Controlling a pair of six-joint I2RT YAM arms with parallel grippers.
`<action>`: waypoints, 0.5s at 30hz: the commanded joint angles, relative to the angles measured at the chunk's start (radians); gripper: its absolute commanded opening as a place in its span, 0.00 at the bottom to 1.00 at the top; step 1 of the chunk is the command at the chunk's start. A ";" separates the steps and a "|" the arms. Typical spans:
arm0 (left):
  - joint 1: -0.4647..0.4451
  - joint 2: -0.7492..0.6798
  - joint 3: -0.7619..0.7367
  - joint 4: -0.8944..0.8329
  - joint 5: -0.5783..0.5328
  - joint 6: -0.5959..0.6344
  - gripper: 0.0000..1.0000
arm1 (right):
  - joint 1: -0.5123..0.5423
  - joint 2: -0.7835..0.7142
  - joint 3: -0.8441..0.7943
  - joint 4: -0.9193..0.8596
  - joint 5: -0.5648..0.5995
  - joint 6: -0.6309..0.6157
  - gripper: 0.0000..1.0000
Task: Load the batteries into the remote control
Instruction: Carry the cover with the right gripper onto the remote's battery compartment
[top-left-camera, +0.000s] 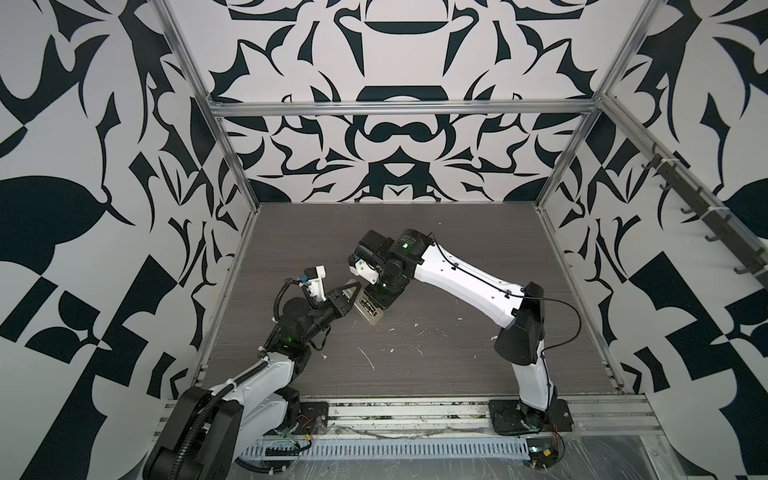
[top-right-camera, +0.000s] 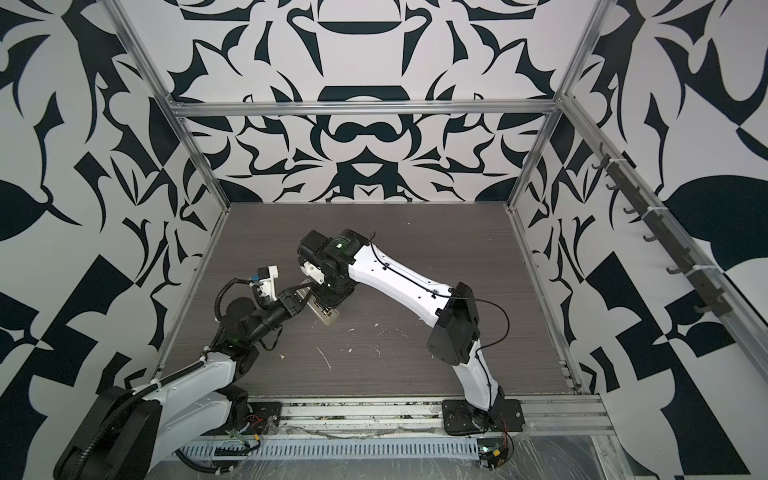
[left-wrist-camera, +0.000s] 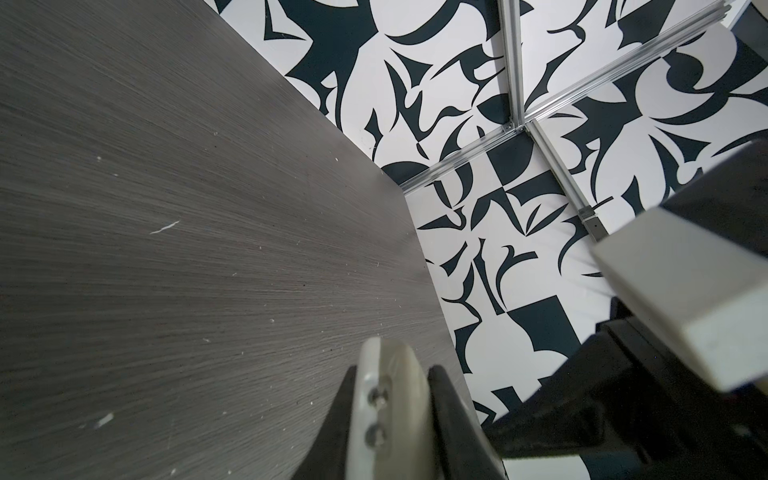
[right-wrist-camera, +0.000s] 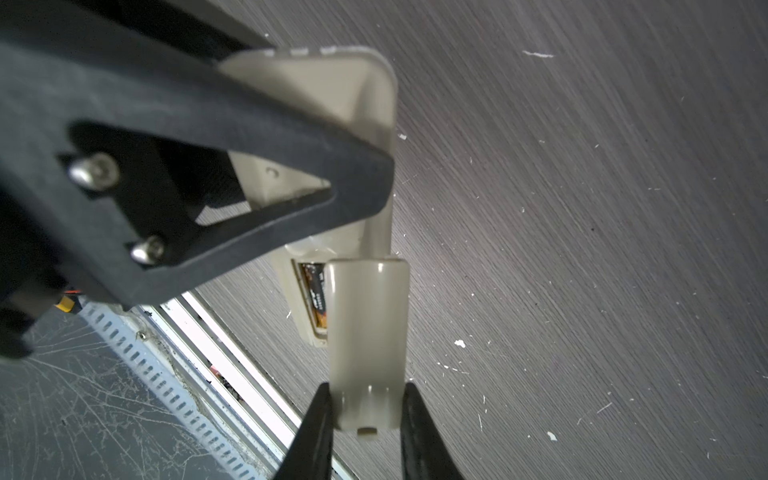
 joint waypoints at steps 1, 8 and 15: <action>0.003 -0.013 -0.016 0.068 -0.011 -0.017 0.00 | 0.011 -0.030 0.030 -0.030 -0.009 -0.001 0.13; 0.004 0.002 -0.020 0.102 -0.013 -0.037 0.00 | 0.024 -0.038 0.015 -0.007 -0.011 0.010 0.13; 0.004 0.006 -0.024 0.123 -0.013 -0.051 0.00 | 0.025 -0.028 0.019 0.000 -0.012 0.011 0.14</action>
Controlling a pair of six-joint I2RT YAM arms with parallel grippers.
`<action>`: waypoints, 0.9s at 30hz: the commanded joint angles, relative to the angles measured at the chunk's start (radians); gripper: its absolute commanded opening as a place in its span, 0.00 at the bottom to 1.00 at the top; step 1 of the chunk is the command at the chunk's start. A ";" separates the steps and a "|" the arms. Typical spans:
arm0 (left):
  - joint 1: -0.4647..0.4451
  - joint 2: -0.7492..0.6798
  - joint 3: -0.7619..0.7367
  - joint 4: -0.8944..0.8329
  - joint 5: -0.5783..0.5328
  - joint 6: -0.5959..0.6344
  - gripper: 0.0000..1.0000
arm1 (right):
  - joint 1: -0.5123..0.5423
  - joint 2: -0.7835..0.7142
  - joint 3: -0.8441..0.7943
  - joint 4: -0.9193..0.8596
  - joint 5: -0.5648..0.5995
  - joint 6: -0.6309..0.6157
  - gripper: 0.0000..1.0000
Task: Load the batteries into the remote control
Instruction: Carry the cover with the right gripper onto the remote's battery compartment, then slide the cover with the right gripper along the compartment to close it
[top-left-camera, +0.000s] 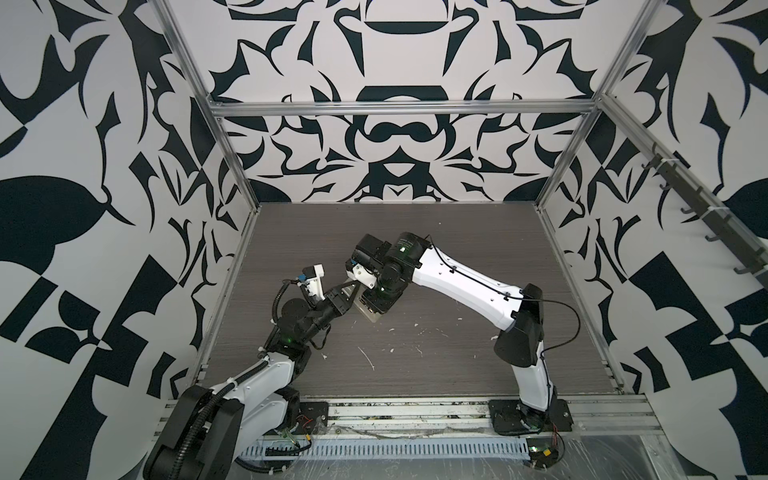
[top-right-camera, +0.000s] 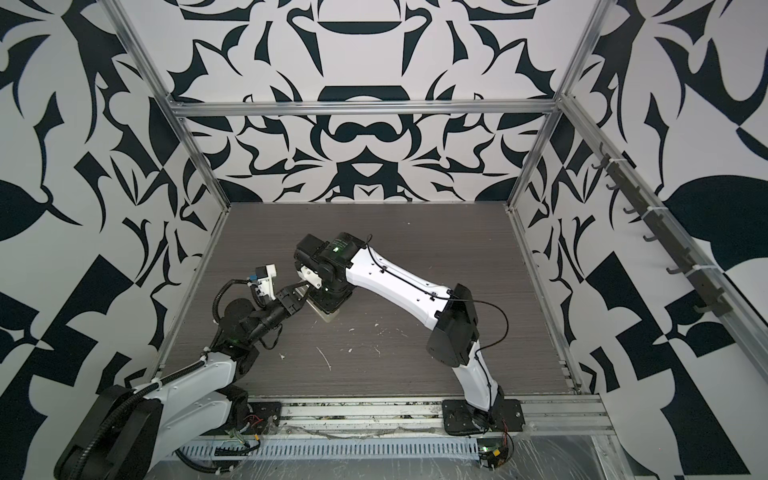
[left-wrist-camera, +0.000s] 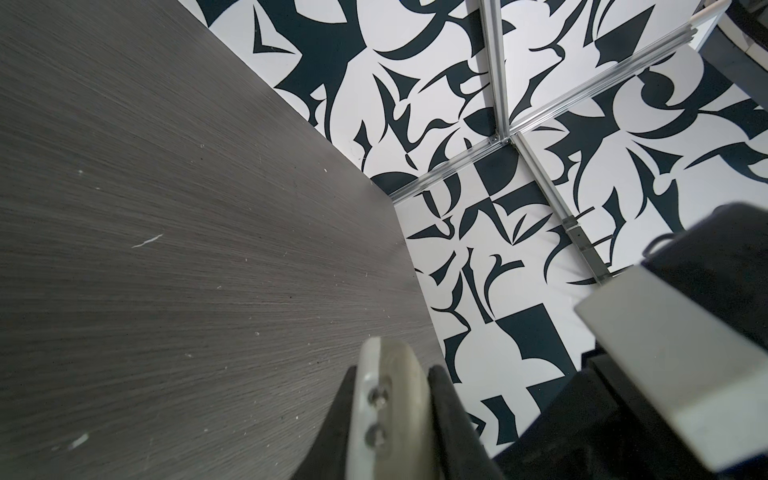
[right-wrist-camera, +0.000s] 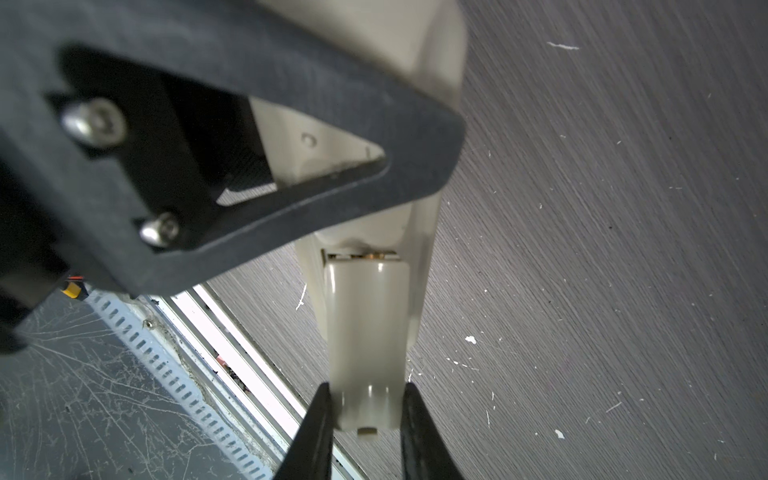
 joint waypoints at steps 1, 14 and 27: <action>0.005 0.000 -0.013 0.060 -0.006 -0.018 0.00 | 0.003 -0.026 0.020 0.005 -0.012 0.009 0.13; 0.004 -0.004 -0.014 0.064 -0.012 -0.027 0.00 | 0.005 -0.012 0.017 0.007 -0.017 0.013 0.14; 0.004 -0.018 -0.014 0.081 -0.021 -0.062 0.00 | 0.006 -0.014 0.006 0.010 -0.018 0.014 0.14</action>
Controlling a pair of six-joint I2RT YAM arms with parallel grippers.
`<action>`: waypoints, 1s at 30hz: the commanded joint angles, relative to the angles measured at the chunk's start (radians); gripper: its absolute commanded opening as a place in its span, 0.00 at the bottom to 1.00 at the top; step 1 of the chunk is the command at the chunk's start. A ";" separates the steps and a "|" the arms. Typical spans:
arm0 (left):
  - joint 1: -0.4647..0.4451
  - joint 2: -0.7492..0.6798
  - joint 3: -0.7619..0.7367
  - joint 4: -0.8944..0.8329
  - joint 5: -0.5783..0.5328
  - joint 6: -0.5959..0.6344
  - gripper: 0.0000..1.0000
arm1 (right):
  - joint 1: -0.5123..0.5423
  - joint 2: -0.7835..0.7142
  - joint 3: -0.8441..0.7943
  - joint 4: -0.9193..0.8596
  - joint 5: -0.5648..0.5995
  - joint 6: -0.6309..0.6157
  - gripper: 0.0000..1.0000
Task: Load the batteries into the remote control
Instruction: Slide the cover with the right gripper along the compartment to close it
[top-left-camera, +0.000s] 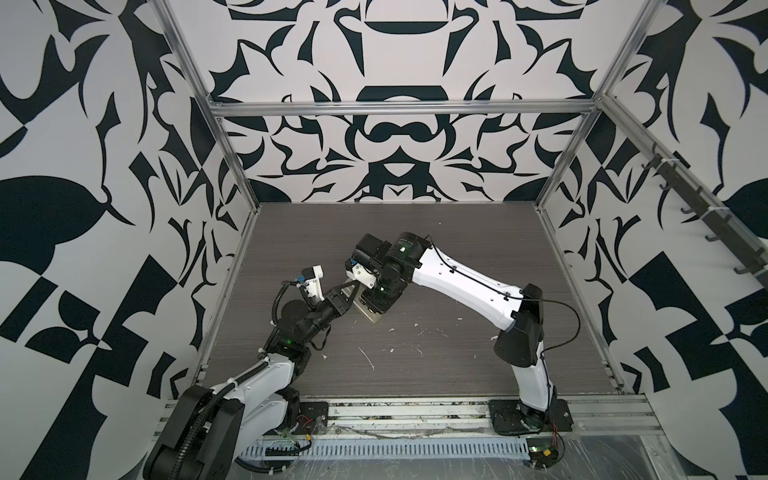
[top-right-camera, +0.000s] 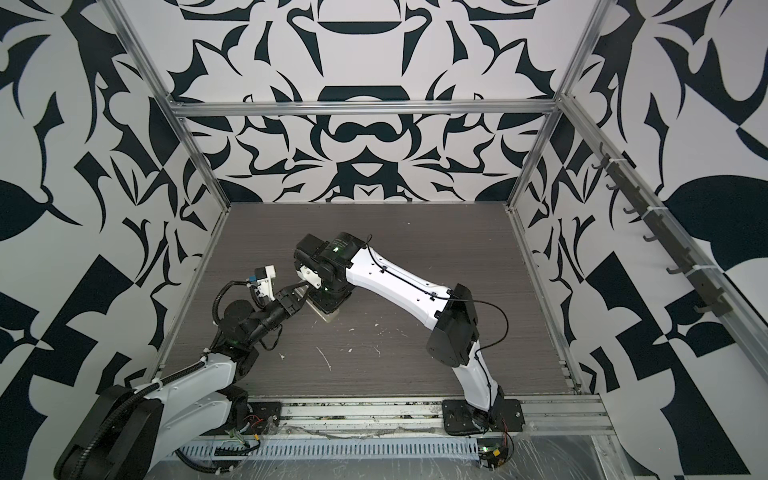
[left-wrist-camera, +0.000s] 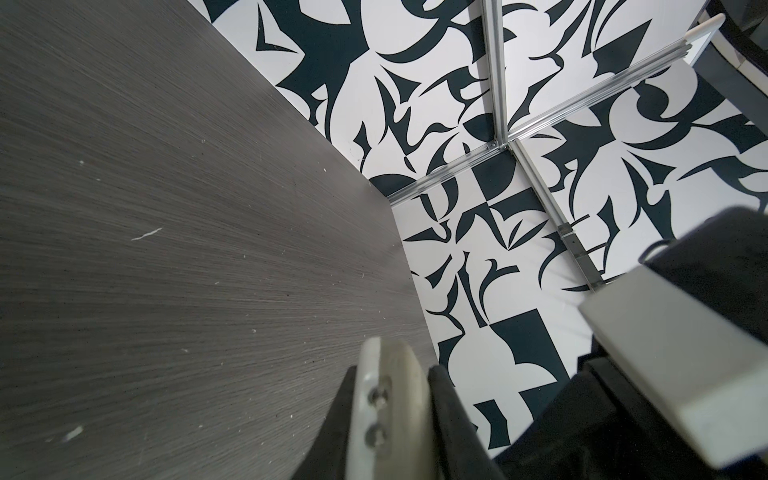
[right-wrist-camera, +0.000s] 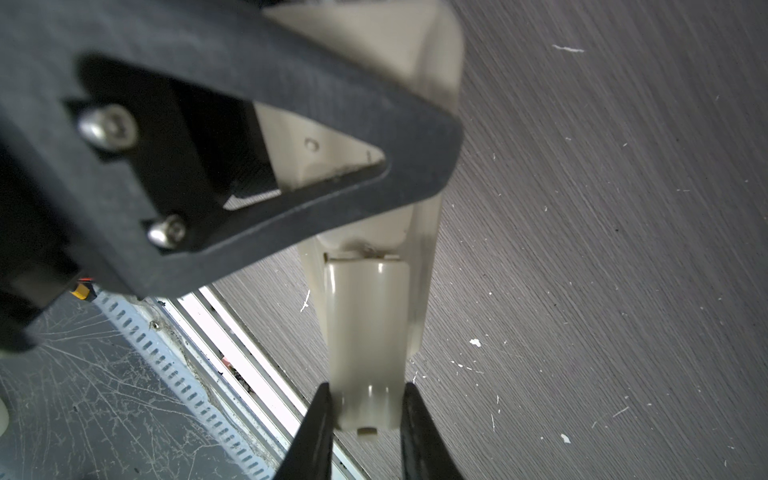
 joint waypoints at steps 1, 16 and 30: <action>0.004 -0.020 -0.009 0.063 -0.014 -0.028 0.00 | 0.006 -0.015 0.007 0.004 -0.007 0.008 0.14; 0.004 -0.043 -0.005 0.060 -0.018 -0.043 0.00 | 0.005 -0.013 0.013 0.015 -0.002 0.009 0.13; 0.004 -0.036 -0.005 0.074 -0.019 -0.053 0.00 | 0.007 -0.005 0.027 0.009 -0.002 0.004 0.13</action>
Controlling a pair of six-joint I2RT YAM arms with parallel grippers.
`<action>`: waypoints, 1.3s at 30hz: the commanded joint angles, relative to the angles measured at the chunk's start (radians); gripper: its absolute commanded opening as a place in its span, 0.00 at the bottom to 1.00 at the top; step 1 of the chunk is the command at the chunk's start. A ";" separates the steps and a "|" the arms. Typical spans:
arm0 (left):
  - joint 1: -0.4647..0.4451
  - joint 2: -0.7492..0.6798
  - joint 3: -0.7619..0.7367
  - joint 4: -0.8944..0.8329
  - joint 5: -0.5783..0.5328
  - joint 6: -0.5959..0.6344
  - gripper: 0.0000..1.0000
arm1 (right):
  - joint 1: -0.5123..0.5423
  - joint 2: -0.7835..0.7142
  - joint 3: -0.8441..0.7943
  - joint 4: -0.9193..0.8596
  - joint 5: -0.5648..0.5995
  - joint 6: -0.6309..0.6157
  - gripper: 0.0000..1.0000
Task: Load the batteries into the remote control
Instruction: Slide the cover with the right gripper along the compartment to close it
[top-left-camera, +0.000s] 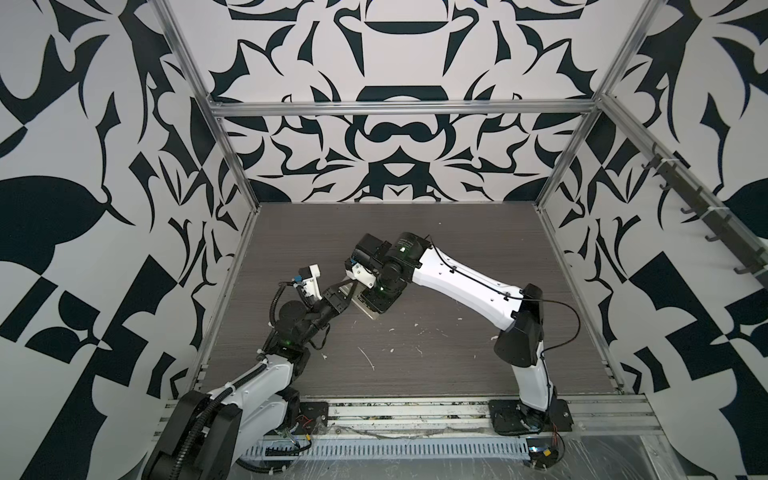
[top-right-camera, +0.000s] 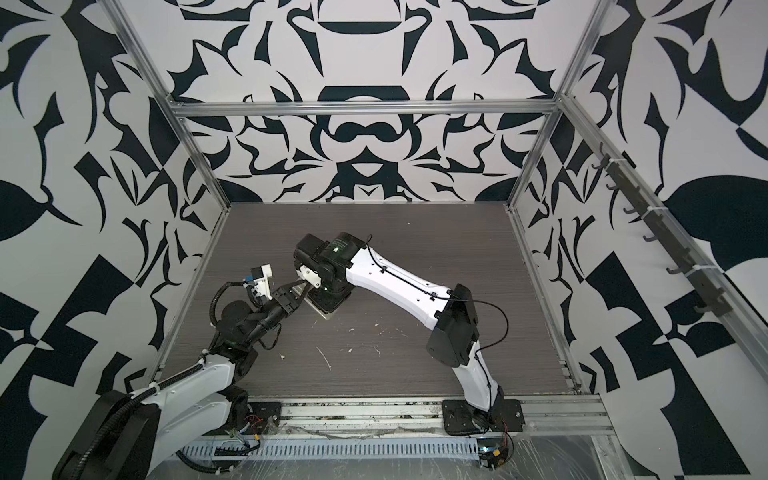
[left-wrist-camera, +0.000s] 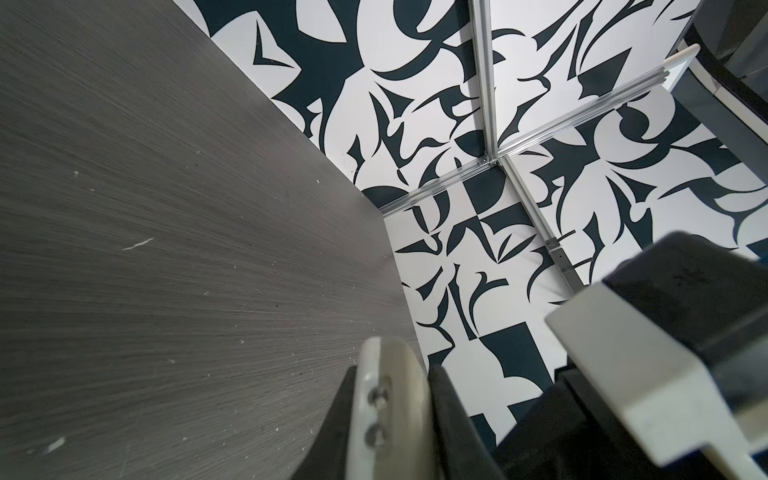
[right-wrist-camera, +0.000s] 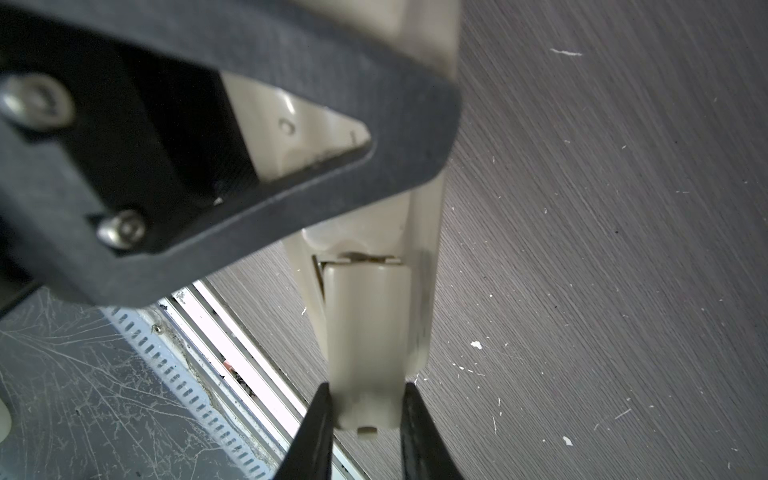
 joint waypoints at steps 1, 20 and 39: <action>0.004 -0.007 -0.006 0.074 -0.004 -0.018 0.00 | 0.007 -0.003 0.028 0.002 -0.002 -0.001 0.13; 0.003 -0.002 -0.014 0.094 -0.002 -0.029 0.00 | 0.018 0.016 0.043 -0.012 0.041 -0.005 0.14; 0.003 -0.003 -0.015 0.090 0.002 -0.030 0.00 | 0.018 0.017 0.040 -0.019 0.101 -0.006 0.13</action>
